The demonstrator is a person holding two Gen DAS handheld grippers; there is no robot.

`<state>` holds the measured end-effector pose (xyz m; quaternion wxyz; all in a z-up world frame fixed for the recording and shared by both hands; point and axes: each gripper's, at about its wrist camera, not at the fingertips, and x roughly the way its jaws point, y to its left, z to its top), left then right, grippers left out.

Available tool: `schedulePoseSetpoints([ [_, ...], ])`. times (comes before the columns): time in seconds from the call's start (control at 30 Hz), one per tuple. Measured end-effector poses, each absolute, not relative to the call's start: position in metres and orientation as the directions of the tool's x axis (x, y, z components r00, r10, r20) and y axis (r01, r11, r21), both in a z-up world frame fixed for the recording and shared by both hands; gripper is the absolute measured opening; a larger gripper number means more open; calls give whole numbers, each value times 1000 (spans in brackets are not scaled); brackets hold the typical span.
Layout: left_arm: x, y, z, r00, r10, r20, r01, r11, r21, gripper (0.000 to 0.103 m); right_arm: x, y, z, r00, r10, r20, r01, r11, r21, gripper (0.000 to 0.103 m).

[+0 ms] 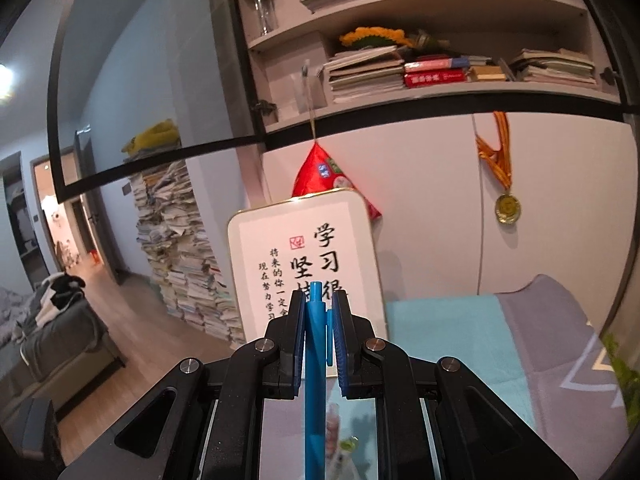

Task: Organize stationery
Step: 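Carry the blue pen with the right gripper into the frosted cup and open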

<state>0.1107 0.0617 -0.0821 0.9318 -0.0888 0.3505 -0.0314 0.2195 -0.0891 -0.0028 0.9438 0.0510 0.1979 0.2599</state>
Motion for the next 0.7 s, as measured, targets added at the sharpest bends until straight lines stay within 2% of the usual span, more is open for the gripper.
schedulePoseSetpoints([
  [0.1,109,66,-84,752,-110,-650,-16,982,-186,44,223,-84,-12,805,489,-337,-461,872,164,14],
  [0.4,109,64,-82,754,-120,-646,-10,981,-194,44,218,-99,-19,798,493,-347,-449,870,204,14],
  [0.7,96,55,-75,763,-138,-631,21,982,-189,45,200,-114,-24,724,506,-470,-438,863,253,14],
])
